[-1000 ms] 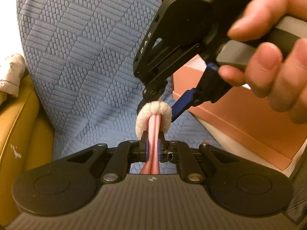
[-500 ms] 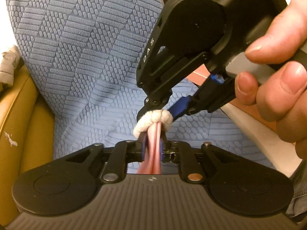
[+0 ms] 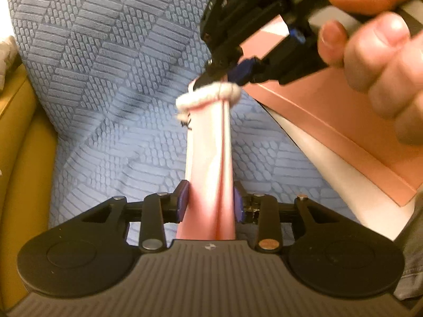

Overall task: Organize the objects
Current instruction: 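Push the white ring down the pink strip with the right tool while the left tool holds it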

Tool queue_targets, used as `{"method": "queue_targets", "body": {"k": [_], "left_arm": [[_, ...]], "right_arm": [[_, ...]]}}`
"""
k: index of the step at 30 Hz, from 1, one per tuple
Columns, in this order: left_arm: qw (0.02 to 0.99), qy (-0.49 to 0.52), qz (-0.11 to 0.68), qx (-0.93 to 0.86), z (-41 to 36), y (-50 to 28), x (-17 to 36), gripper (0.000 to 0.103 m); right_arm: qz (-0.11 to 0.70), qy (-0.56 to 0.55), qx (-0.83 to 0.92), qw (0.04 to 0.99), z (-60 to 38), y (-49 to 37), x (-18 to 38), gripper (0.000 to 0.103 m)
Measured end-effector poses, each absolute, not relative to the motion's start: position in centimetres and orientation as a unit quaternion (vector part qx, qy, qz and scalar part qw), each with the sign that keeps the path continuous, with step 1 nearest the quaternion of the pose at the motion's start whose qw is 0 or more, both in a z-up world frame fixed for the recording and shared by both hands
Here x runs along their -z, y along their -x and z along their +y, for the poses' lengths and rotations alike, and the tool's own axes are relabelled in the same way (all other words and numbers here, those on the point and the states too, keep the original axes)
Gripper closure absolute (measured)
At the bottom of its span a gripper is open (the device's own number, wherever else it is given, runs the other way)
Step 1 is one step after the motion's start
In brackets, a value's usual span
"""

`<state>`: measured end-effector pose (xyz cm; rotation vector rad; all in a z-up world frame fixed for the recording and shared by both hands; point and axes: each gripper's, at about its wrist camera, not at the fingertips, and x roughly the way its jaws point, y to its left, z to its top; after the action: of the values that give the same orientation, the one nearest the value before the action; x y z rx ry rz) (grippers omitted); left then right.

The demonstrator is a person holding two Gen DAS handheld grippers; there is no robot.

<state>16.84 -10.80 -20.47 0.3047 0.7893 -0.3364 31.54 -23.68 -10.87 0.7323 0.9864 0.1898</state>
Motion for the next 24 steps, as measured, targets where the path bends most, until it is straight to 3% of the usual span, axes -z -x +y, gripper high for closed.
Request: {"method": "queue_targets", "body": {"k": [4, 6, 8, 18, 20, 21, 24], "left_arm": [[0.892, -0.165, 0.390, 0.158, -11.4, -16.5, 21.2, 0.066], [0.893, -0.154, 0.394, 0.154, -11.2, -16.6, 21.3, 0.080], [0.894, -0.150, 0.395, 0.146, -11.0, -16.6, 21.4, 0.087], [0.892, -0.129, 0.407, 0.149, -10.5, -17.5, 21.9, 0.090], [0.893, -0.121, 0.408, 0.146, -10.3, -17.7, 22.0, 0.090], [0.893, -0.115, 0.409, 0.145, -10.1, -17.8, 22.0, 0.089], [0.894, -0.104, 0.412, 0.142, -9.8, -18.0, 22.0, 0.089]], "right_arm": [[0.470, -0.336, -0.089, 0.811, -23.7, -31.5, 11.4, 0.086], [0.477, -0.344, -0.080, 0.805, -23.8, -31.4, 11.9, 0.083], [0.487, -0.354, -0.072, 0.795, -23.9, -31.2, 12.6, 0.082], [0.516, -0.359, -0.072, 0.774, -22.6, -30.5, 13.9, 0.079], [0.511, -0.363, -0.076, 0.775, -22.8, -30.1, 13.7, 0.066], [0.511, -0.366, -0.081, 0.774, -22.9, -30.0, 13.4, 0.053], [0.517, -0.368, -0.094, 0.767, -22.3, -29.4, 13.3, 0.048]]}}
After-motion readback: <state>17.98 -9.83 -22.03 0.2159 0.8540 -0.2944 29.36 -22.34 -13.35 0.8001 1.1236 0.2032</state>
